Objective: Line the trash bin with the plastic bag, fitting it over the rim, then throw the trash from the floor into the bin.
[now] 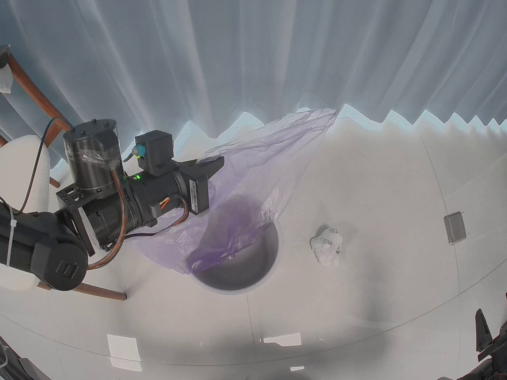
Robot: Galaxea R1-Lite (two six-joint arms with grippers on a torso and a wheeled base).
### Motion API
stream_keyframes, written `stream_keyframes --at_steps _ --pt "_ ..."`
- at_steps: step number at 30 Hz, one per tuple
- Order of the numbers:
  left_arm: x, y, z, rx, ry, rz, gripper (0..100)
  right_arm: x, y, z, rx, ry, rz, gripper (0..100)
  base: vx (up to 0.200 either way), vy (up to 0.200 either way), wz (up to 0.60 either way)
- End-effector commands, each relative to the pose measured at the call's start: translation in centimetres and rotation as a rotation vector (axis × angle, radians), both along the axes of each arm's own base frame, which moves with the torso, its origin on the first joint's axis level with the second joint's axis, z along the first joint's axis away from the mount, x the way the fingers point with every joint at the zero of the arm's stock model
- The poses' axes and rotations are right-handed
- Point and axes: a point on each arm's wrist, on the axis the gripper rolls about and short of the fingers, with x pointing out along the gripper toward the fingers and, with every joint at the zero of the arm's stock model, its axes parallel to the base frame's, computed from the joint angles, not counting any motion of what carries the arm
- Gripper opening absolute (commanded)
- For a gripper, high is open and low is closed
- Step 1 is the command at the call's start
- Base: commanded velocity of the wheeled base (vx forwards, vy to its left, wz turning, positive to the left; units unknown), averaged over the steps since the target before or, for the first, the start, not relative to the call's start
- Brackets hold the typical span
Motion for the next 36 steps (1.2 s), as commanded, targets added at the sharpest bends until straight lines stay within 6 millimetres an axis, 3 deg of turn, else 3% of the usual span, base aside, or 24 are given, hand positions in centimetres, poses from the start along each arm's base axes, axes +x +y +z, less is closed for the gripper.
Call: stream_keyframes --at_steps 1,8,12,19,22,25,27,28,30,36 --pt "-0.3 0.0 -1.0 0.017 0.027 -0.004 0 0.0 0.0 -0.5 -0.019 -0.003 0.004 100 0.0 0.0 0.0" --pt "-0.8 0.3 -1.3 0.022 0.033 -0.004 0 0.0 0.0 -0.5 -0.024 -0.003 0.01 100 0.0 0.0 0.0" --pt "-1.1 0.5 -0.8 0.012 0.017 -0.004 0 -0.3 0.0 1.8 -0.018 -0.235 -0.004 100 0.0 0.0 0.0" --pt "-0.8 0.3 -0.9 0.026 0.008 -0.007 0 -0.1 0.0 0.5 -0.054 -0.105 0.004 100 0.0 0.0 0.0" --pt "-0.7 0.3 -1.2 0.038 0.008 -0.008 0 0.0 0.0 0.2 0.01 -0.072 0.009 100 0.0 0.0 0.0" --pt "-0.6 0.2 -1.0 0.034 0.0 -0.008 0 -0.2 0.0 2.2 0.16 -0.065 0.02 100 0.0 0.0 0.0" --pt "-0.6 0.2 -1.1 0.035 0.002 -0.008 0 0.4 0.0 4.7 0.199 -0.032 0.036 100 0.0 0.0 0.0" --pt "-0.6 0.2 -1.1 0.035 0.002 -0.008 0 0.4 0.0 4.7 0.199 -0.032 0.036 100 0.0 0.0 0.0" --pt "-0.7 0.3 -1.0 0.032 -0.003 -0.008 0 1.6 0.1 6.7 0.245 0.03 0.125 100 0.0 0.0 0.0" --pt "-0.6 0.2 -0.9 0.03 -0.009 -0.009 0 4.3 0.4 7.6 0.263 0.197 0.169 100 0.0 0.0 0.0"
